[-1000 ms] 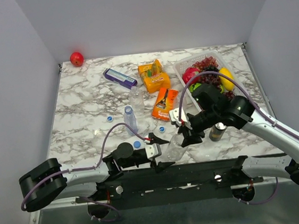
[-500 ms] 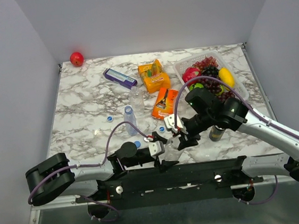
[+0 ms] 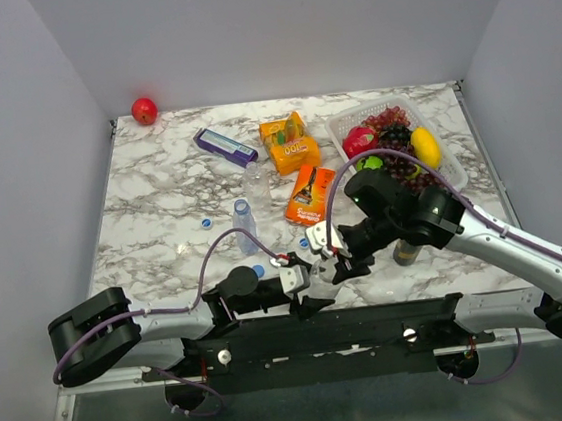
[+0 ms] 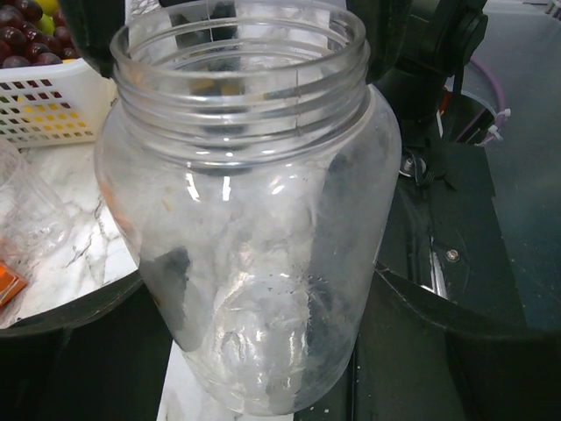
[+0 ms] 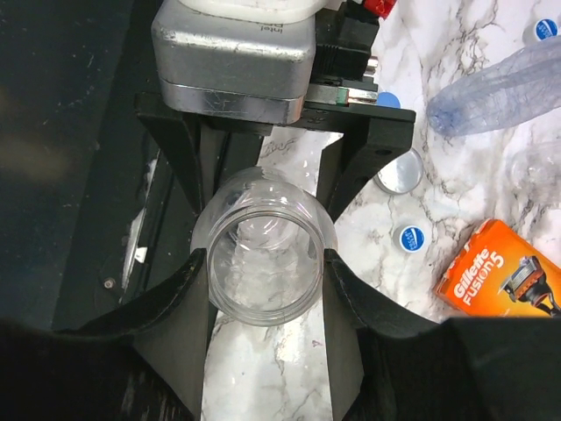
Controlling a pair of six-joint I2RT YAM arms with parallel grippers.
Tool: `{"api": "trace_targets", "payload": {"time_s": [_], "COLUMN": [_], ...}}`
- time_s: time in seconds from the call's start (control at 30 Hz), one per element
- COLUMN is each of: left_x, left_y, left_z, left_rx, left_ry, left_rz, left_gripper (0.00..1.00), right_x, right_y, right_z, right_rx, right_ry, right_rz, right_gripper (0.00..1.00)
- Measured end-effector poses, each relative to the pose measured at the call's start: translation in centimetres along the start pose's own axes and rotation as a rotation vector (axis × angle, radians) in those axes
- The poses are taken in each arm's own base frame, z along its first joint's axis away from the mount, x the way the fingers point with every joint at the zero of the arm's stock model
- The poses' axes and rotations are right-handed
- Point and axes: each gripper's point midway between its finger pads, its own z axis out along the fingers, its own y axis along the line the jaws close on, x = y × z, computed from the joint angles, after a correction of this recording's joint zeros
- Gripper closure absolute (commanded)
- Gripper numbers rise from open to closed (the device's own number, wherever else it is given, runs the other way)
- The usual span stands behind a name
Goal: Screw on the bottle caps
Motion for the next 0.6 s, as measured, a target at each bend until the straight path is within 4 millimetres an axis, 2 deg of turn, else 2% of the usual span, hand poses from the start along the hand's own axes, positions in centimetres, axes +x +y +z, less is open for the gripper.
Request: {"api": "trace_targets", "payload": {"time_s": [0.07,0.1,0.17,0.2,0.23,0.33,0.37,0.43,0.47,0.53,0.57,0.6], "left_x": [0.0,0.0,-0.2,-0.3,-0.6,-1.9,-2.6,-3.7,-4.3,-5.6,-6.4,-7.2], "left_y": [0.2,0.3,0.5,0.8,1.0,1.7,1.9,2.5,2.6,2.6,2.5,2.5], "left_z": [0.0,-0.1,-0.1,-0.2,-0.3,-0.5,-0.6,-1.1,-1.5,-2.4,-3.0,-3.5], "left_rx": [-0.001,-0.003,-0.005,-0.010,-0.016,-0.028,-0.033,-0.050,-0.058,-0.065,-0.071,-0.078], "left_ry": [0.000,-0.001,-0.005,-0.009,-0.017,-0.049,-0.064,-0.076,-0.084,-0.093,-0.102,-0.107], "left_rz": [0.001,0.001,0.007,0.011,0.014,0.036,0.048,0.069,0.082,0.107,0.126,0.141], "left_gripper": [0.39,0.41,0.41,0.43,0.44,0.50,0.57,0.63,0.75,0.88,0.99,1.00], "right_x": [0.0,-0.1,-0.3,-0.4,-0.7,-1.9,-2.5,-4.7,-5.9,-8.5,-9.4,-9.9], "right_y": [-0.1,-0.2,-0.5,-0.6,-0.8,-1.6,-1.9,-3.1,-3.8,-5.5,-6.2,-6.7], "right_z": [0.1,0.1,0.0,0.0,-0.1,-0.9,-1.4,-3.1,-4.2,-7.3,-8.6,-9.6], "right_rx": [0.001,0.002,0.006,0.007,0.009,0.034,0.050,0.110,0.146,0.241,0.284,0.316], "right_ry": [0.005,0.009,0.013,0.016,0.019,0.027,0.024,-0.013,-0.036,-0.103,-0.130,-0.145], "right_rz": [-0.008,-0.010,-0.014,-0.016,-0.018,-0.006,0.002,0.002,0.007,0.011,0.016,0.019], "right_gripper": [0.76,0.70,0.54,0.44,0.39,0.32,0.31,0.29,0.29,0.29,0.29,0.30]}}
